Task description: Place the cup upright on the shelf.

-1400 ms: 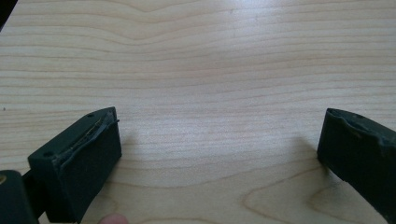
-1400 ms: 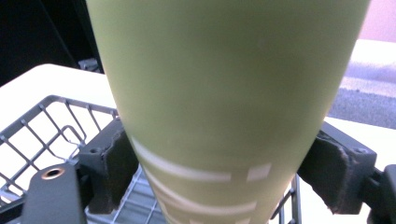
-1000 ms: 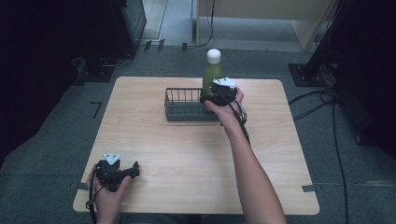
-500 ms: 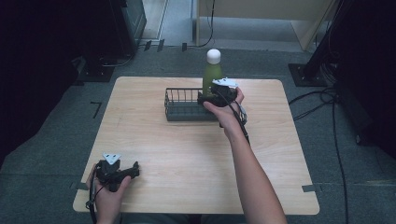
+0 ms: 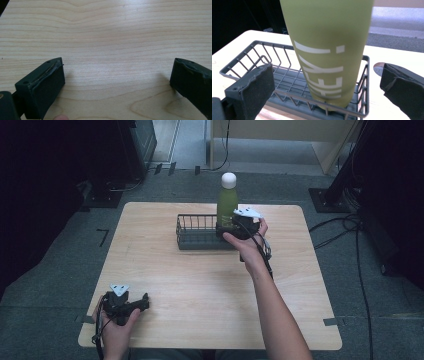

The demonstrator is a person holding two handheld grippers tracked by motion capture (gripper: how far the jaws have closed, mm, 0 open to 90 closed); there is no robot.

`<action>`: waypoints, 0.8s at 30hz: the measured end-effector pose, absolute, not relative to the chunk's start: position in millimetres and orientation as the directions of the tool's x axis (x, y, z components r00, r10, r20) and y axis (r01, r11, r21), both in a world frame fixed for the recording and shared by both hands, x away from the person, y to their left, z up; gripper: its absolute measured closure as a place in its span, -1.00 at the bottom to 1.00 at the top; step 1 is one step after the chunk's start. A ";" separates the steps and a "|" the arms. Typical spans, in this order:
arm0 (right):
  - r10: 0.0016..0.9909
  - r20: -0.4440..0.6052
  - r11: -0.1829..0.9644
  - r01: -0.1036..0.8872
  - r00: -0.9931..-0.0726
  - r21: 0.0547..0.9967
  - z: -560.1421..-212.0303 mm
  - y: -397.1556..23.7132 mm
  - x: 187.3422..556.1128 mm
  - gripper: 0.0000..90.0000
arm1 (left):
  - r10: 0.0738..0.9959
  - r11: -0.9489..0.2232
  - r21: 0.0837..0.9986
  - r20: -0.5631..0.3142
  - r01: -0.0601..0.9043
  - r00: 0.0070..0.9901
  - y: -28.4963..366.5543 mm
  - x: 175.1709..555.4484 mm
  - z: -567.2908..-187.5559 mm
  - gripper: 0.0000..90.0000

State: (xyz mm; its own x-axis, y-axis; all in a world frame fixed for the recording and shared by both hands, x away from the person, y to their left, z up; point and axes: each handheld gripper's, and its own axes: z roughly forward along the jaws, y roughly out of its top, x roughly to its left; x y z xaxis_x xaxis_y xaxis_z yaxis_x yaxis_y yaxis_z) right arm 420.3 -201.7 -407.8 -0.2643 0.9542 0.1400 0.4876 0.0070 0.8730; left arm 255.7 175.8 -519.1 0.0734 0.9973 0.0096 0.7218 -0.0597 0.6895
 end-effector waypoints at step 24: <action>0.960 0.127 0.027 0.535 -0.249 0.844 -437.9 -250.0 359.3 -1.00 | 0.997 -0.060 0.689 0.010 0.722 0.073 175.8 255.6 -519.1 -1.00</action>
State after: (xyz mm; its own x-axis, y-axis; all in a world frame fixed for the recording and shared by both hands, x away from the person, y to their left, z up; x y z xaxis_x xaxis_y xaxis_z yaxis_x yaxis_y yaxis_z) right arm 359.3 -250.0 -437.9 -0.2493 0.9600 0.1274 0.5352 0.0269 0.8443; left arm 255.6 175.8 -519.1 0.0733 0.9973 0.0098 0.7219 -0.0598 0.6894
